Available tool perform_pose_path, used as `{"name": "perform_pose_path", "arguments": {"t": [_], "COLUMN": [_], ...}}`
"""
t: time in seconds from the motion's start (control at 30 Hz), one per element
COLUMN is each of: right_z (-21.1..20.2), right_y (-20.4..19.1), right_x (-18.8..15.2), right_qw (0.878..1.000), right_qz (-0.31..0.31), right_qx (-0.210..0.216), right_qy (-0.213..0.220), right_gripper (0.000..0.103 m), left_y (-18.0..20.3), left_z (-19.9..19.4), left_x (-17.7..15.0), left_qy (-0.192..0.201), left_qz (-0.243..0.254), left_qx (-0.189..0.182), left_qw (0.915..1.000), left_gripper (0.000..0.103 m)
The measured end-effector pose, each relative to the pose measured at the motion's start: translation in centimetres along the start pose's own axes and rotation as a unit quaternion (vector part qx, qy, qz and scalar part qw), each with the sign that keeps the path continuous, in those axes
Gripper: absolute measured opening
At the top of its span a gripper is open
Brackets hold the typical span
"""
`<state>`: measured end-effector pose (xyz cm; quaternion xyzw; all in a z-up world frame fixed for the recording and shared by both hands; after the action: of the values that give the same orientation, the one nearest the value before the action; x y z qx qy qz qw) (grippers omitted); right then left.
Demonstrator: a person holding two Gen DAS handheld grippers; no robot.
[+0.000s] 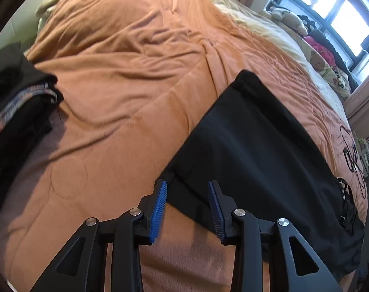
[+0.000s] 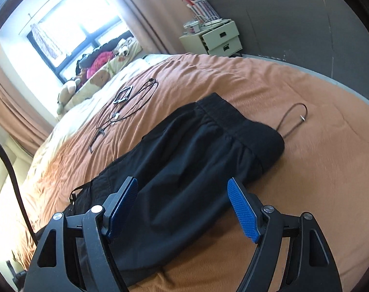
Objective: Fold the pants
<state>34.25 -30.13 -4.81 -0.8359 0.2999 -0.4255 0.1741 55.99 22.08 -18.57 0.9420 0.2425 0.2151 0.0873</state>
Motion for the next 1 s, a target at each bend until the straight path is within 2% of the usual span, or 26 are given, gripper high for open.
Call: {"name": "perform_pose_path", "arguments": {"t": [0.1, 0.2, 0.33, 0.4, 0.47, 0.63, 0.67, 0.7, 0.73, 0.9, 1.0], "right_z": [0.2, 0.3, 0.9, 1.1, 1.0, 1.1, 1.2, 1.4, 1.6, 1.7, 1.4], "right_y": [0.4, 0.2, 0.6, 1.6, 2.5, 3.5, 3.5, 3.4, 3.4, 3.5, 3.4], "right_x": [-0.9, -0.7, -0.4, -0.4, -0.2, 0.0, -0.1, -0.1, -0.1, 0.3, 0.4], "right_qw": [1.0, 1.0, 0.999, 0.999, 0.999, 0.999, 0.998, 0.998, 0.998, 0.998, 0.998], "right_qz": [-0.004, -0.007, -0.03, -0.015, -0.001, 0.017, 0.018, 0.014, 0.012, 0.01, 0.011], "right_qx": [-0.012, 0.004, -0.01, 0.002, -0.005, 0.005, 0.007, 0.005, 0.004, 0.003, 0.004], "right_qy": [-0.01, -0.02, -0.029, -0.037, -0.039, -0.051, -0.055, -0.061, -0.063, -0.069, -0.065], "right_gripper": [0.075, 0.075, 0.075, 0.075, 0.075, 0.075, 0.075, 0.075, 0.075, 0.075, 0.075], "left_y": [-0.1, 0.1, 0.8, 1.0, 1.1, 1.0, 1.0, 1.0, 1.0, 0.7, -0.2], "left_z": [0.8, 1.5, 2.6, 3.2, 3.7, 4.4, 4.4, 4.4, 4.3, 1.6, 0.5], "left_x": [-0.5, -0.8, -1.0, -0.9, -0.8, -0.7, -0.7, -0.6, -0.6, -0.9, -1.5], "left_qy": [-0.012, -0.021, -0.027, -0.032, -0.031, -0.014, -0.009, -0.005, -0.006, 0.02, 0.021], "left_qz": [-0.008, -0.017, -0.022, -0.028, -0.034, -0.048, -0.051, -0.054, -0.057, -0.057, -0.066], "left_qx": [-0.005, -0.022, -0.029, -0.029, -0.027, -0.024, -0.022, -0.018, -0.021, -0.031, -0.037], "left_qw": [0.9999, 0.9994, 0.999, 0.9987, 0.9986, 0.9985, 0.9984, 0.9984, 0.9981, 0.9977, 0.9969], "left_gripper": [0.035, 0.035, 0.035, 0.035, 0.035, 0.035, 0.03, 0.012, 0.005, 0.003, 0.003]}}
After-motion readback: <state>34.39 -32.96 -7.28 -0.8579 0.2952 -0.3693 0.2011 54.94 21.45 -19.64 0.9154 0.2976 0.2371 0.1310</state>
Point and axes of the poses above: each gripper's, at about its wrist camera, not at the fingertips, and z roughly the way its jaws point, y to its right, x to its top, the point moved 3 cm from there along z, roughly the way its jaws point, and after that the axes turned 6 degrees about -y, right-handed, at the moved point
